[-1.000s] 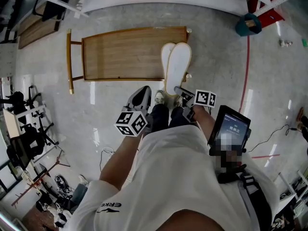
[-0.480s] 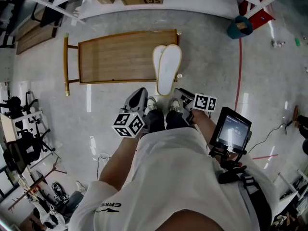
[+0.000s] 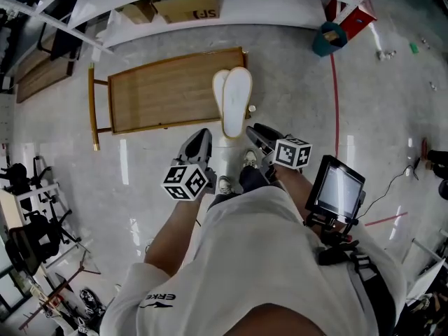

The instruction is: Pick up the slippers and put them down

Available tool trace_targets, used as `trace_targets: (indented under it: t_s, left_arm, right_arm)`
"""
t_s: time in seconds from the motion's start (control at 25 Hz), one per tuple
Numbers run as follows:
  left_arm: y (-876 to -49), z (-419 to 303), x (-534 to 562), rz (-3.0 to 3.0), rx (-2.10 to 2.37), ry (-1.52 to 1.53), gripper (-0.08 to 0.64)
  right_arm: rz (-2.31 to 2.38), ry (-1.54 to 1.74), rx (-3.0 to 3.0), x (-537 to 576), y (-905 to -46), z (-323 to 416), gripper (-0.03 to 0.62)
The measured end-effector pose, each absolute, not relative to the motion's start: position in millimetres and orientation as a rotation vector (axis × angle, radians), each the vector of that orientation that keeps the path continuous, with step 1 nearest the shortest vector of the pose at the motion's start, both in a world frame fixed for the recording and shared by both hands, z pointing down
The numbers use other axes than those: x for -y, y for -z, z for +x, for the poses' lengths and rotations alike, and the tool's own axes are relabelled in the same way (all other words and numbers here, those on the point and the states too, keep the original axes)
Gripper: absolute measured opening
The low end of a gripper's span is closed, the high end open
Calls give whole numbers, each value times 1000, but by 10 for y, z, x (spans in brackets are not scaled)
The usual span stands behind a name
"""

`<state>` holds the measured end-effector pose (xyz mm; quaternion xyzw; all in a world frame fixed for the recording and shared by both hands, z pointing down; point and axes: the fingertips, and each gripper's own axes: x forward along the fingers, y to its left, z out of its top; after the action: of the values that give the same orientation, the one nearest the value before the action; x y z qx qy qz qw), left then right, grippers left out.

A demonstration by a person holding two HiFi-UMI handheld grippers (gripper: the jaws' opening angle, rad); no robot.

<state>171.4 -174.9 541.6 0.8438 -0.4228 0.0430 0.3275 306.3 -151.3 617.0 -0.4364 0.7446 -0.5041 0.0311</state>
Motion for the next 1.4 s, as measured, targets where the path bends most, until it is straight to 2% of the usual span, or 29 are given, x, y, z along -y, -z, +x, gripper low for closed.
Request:
trace_targets:
  t_s: [0.28,0.52,0.64,1.4]
  left_arm:
    - [-5219,1500,1474,2249,1075,-49,3]
    - [-4975,1395,1239,2304,1048,10,3]
    - [-4841,1334,1141,2336,1031,36,3]
    - [-4324,1087,538,2449,933,143,3]
  right_arm:
    - [-1461,1216,-2467,1312,-5485,2720,162]
    - [-1575,980,-2514,1070,-4996,2592,39]
    - [-1608,909,-2504,951,-4794,2539,8]
    - [-1677,733,-2506,174,-4181,2185,5]
